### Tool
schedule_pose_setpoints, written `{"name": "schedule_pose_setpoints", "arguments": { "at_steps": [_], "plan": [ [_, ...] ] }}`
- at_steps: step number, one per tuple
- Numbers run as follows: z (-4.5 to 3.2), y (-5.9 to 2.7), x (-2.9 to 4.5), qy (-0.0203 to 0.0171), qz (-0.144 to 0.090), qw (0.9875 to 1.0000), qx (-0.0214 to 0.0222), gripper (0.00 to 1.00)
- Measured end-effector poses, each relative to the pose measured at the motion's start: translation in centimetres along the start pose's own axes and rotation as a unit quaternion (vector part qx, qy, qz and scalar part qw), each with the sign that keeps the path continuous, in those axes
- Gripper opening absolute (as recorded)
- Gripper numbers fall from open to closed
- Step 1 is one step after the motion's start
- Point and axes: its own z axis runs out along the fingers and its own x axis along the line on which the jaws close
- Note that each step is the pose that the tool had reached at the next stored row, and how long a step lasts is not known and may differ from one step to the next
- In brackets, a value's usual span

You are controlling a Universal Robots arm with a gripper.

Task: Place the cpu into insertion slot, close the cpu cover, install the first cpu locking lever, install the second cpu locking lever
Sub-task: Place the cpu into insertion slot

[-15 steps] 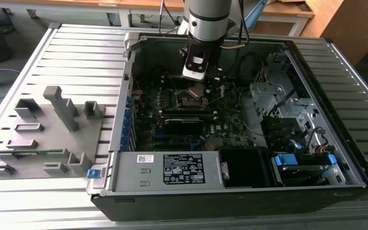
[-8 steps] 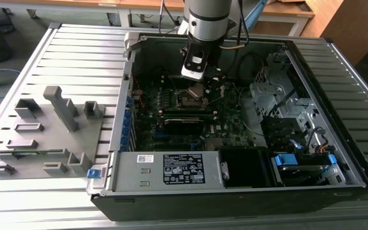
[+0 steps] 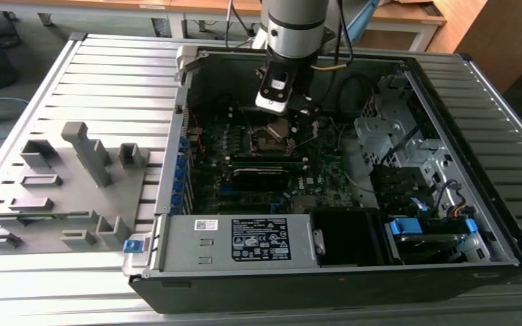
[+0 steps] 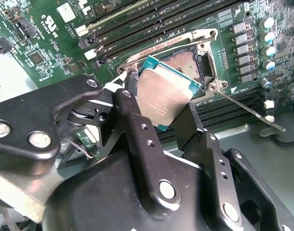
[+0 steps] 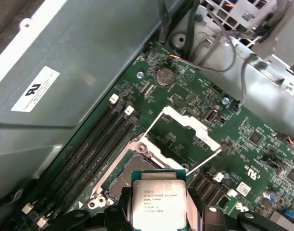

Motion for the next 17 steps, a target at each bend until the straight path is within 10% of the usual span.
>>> {"name": "schedule_pose_setpoints", "arguments": {
  "at_steps": [17],
  "plan": [
    [0.02,0.00,0.00,-0.0070,0.095,0.9955,0.0011,0.54]
  ]
}}
